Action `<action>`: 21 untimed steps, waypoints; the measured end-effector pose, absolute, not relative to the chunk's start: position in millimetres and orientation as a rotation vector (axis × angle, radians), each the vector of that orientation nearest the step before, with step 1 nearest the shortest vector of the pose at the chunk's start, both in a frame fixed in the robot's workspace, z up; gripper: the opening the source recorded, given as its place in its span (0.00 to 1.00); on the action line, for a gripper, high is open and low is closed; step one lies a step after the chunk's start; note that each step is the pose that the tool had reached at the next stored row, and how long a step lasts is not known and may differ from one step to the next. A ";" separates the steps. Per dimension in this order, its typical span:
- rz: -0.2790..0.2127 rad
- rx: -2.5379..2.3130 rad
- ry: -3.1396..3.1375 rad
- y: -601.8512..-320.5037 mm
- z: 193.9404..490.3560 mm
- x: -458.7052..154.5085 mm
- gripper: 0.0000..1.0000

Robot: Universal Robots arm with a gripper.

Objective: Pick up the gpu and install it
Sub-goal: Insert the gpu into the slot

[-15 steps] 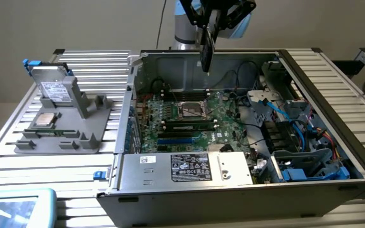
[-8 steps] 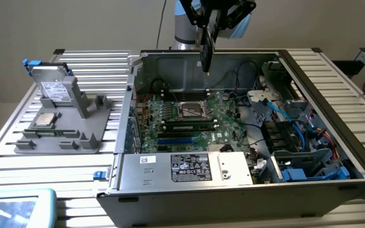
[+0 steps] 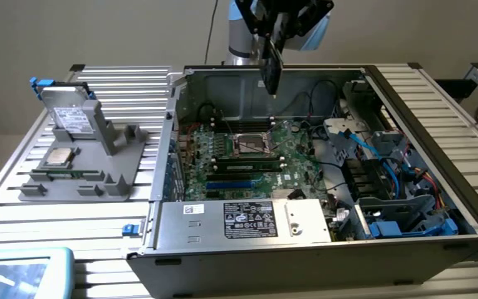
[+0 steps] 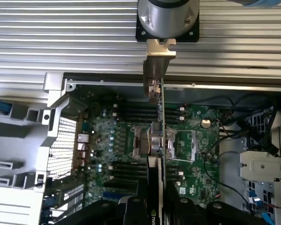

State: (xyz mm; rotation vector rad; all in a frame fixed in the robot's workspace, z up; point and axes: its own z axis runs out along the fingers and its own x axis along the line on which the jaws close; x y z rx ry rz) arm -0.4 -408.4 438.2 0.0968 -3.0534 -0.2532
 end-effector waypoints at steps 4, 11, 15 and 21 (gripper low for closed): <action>-0.248 0.208 -3.043 -408.4 438.1 -0.4 0.27; -0.239 0.400 -3.014 -408.4 437.8 -0.4 0.27; -0.234 0.508 -2.993 -408.4 437.7 -0.4 0.27; -0.224 0.668 -2.953 -408.4 437.5 -0.4 0.27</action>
